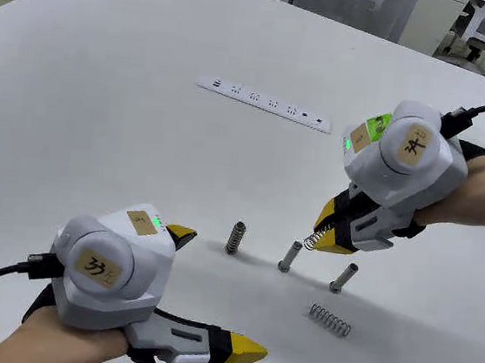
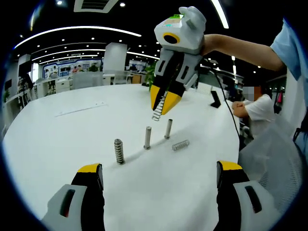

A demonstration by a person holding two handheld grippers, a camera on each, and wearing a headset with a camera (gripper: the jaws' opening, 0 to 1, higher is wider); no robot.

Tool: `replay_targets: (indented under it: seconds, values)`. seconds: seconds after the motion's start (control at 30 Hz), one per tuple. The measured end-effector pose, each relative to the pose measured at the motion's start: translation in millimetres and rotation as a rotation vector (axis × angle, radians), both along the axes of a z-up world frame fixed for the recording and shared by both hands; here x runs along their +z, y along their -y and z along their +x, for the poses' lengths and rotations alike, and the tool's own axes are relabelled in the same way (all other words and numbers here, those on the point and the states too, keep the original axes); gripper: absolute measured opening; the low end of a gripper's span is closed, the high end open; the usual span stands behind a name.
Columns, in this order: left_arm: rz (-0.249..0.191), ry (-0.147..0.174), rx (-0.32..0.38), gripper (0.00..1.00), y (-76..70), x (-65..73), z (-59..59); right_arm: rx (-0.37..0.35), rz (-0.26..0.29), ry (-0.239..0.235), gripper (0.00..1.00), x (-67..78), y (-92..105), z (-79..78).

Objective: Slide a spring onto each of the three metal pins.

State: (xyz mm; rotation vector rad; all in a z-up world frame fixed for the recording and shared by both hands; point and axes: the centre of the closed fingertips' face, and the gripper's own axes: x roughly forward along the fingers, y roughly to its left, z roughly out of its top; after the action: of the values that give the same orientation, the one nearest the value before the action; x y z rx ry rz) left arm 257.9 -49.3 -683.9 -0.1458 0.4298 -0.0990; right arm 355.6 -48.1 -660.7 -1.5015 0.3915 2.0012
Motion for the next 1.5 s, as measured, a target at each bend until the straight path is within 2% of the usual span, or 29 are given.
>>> replay_targets:
  seconds: [0.23, 0.37, 0.7, 0.8, 1.5]
  values:
    - [-0.001, -0.004, 0.004, 1.00, -1.2, -1.0, -0.4, 0.027, -0.031, 0.021, 0.12, -8.6, -5.4, 1.4]
    - [-0.005, -0.006, 0.003, 1.00, -1.3, -1.7, -0.1, 0.052, -0.062, 0.055, 0.12, -15.3, -4.5, 4.4]
    - [-0.009, -0.011, 0.005, 1.00, -2.1, -4.2, -0.9, 0.072, -0.084, 0.056, 0.12, -19.4, -8.9, 0.4]
    - [-0.008, -0.012, 0.005, 1.00, -1.9, -4.1, -1.1, 0.083, -0.091, 0.072, 0.12, -21.3, -8.5, 0.6]
    - [-0.013, -0.020, -0.003, 1.00, -0.5, -5.6, -1.5, 0.123, -0.147, 0.101, 0.13, -36.5, -8.5, -0.9]
